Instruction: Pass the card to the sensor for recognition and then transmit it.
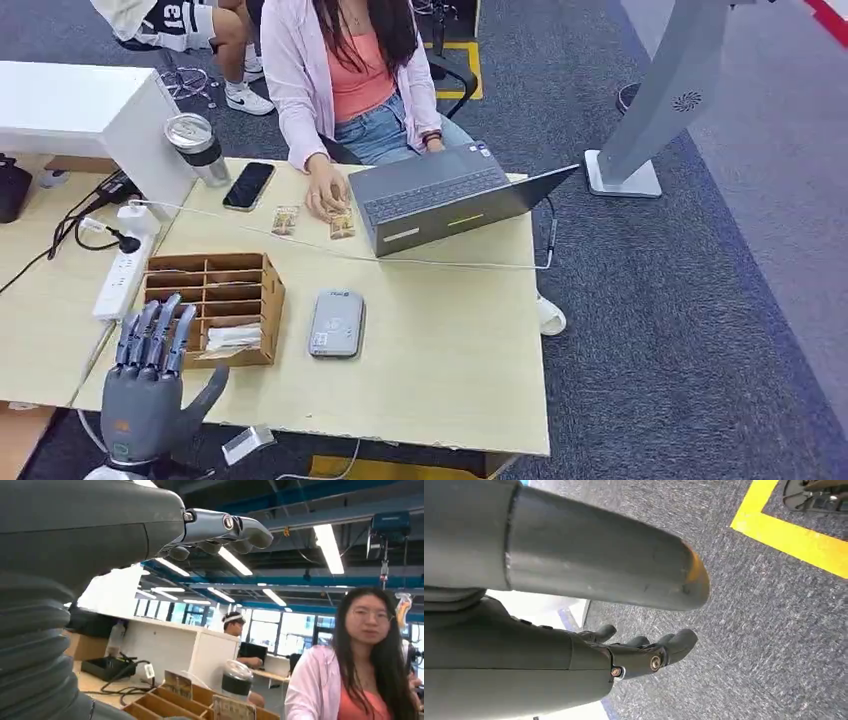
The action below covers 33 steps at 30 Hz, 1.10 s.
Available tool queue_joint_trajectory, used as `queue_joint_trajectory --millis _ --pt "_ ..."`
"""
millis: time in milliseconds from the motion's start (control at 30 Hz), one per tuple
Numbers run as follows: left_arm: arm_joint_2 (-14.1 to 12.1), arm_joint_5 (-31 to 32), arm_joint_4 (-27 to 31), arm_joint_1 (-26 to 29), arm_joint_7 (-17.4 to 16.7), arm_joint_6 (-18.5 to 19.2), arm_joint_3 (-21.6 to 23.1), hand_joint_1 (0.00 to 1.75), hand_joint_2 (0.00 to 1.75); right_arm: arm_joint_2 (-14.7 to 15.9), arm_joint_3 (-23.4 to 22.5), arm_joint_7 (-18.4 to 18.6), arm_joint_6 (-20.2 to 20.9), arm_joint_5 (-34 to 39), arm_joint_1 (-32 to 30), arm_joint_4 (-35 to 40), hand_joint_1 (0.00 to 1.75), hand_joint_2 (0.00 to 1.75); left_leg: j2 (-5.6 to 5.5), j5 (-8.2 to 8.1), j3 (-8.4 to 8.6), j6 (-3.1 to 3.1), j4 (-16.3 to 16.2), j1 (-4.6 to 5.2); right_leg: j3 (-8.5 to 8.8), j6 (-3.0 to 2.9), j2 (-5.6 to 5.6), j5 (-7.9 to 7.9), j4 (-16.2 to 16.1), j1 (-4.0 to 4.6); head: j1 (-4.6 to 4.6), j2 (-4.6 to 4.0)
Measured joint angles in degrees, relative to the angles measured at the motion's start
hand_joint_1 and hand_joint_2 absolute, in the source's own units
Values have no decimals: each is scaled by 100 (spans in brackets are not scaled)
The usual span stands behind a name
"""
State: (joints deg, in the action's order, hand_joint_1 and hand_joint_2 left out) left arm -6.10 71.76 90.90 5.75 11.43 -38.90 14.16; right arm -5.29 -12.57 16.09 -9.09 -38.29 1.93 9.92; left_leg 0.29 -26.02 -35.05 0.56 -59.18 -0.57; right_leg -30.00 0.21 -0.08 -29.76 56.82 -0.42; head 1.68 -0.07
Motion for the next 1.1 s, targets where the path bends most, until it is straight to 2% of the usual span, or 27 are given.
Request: queue_joint_trajectory --millis 267,900,967,1033,1100 --pt "28 179 -4 87 -144 472 11 0 175 -17 -109 13 -2 -20 1 0 0 0 -1 5 0 -1 -1 0 10 -2 -1 3 0 3 2 0" --pt "28 205 -11 103 -221 551 50 0 175 -39 -142 15 -4 -26 2 0 0 0 -1 5 0 -1 -1 0 10 -2 -1 2 0 4 2 0" --pt "26 258 -22 100 -396 825 61 0 175 -39 -151 15 -2 -39 2 0 0 0 -1 5 1 -1 -1 0 6 -2 -1 2 0 4 2 0" --pt "17 354 -74 80 -799 1483 66 0 175 -39 -186 7 7 -72 2 0 0 0 -1 5 1 -1 -1 0 -1 -2 -1 2 0 3 2 0" --pt "7 352 -179 44 -977 1752 66 0 175 -39 -223 -2 31 -102 1 0 0 0 -1 5 0 -1 -1 -1 -2 -2 0 2 0 3 0 0"
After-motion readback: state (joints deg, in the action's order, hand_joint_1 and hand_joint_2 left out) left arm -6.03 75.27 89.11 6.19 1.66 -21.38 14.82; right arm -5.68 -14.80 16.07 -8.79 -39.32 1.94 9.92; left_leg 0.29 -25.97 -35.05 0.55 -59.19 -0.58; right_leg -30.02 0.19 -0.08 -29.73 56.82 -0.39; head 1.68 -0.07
